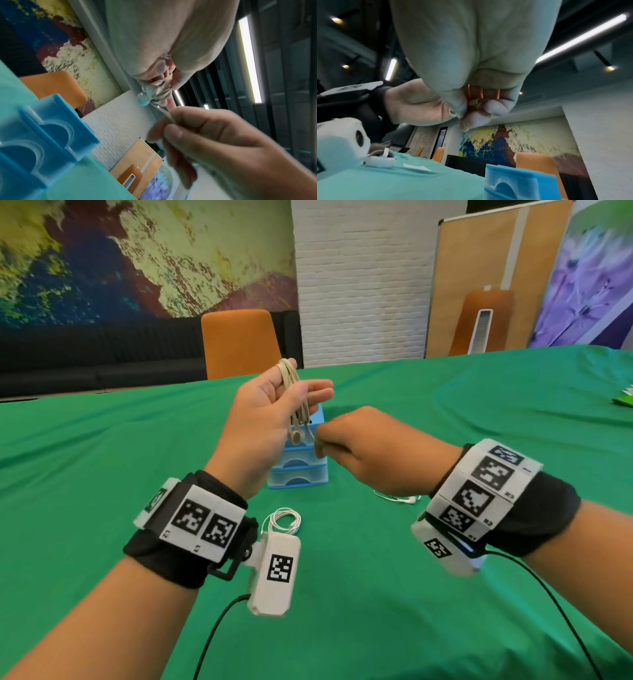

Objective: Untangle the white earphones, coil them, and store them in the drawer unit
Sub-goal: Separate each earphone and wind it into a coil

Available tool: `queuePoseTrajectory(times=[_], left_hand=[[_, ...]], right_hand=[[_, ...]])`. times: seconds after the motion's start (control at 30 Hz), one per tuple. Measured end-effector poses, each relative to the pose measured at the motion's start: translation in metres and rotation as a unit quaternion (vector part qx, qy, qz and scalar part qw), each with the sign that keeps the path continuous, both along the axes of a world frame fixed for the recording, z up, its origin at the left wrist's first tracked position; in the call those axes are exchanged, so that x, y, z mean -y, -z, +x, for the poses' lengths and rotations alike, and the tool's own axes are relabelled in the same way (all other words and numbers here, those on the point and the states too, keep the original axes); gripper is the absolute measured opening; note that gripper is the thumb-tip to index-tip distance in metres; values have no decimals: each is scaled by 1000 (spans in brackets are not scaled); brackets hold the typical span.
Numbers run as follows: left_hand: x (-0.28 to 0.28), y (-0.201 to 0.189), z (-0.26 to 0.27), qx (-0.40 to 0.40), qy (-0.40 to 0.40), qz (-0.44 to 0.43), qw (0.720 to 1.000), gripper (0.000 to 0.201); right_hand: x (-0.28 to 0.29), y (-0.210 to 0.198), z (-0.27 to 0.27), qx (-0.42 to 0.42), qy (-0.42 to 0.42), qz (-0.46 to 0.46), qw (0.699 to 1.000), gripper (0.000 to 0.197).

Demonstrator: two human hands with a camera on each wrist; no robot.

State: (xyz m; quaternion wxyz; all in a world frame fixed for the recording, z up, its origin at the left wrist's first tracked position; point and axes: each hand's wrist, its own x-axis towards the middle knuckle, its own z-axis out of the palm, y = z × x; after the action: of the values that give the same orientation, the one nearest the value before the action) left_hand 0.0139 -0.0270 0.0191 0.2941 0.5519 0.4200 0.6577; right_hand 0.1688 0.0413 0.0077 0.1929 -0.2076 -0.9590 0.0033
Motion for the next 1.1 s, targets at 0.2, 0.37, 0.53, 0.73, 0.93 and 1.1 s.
queuePoseTrajectory(times=[0.2, 0.37, 0.53, 0.73, 0.93, 1.1], left_hand=[[3, 5, 2, -137, 10, -55, 989, 34], [5, 4, 10, -99, 23, -94, 990, 47], [10, -1, 14, 13, 75, -120, 990, 35], [11, -2, 8, 17, 56, -148, 987, 39], [1, 6, 3, 77, 38, -126, 988, 28], [-1, 7, 7, 60, 21, -111, 992, 19]], right_hand=[[13, -31, 9, 22, -28, 77, 996, 26], [9, -32, 12, -71, -40, 67, 994, 20], [11, -24, 10, -146, -72, -67, 984, 13], [12, -17, 2, -199, -46, -142, 969, 11], [5, -15, -8, -249, -36, -212, 944, 15], [0, -15, -6, -277, -31, -287, 917, 16]])
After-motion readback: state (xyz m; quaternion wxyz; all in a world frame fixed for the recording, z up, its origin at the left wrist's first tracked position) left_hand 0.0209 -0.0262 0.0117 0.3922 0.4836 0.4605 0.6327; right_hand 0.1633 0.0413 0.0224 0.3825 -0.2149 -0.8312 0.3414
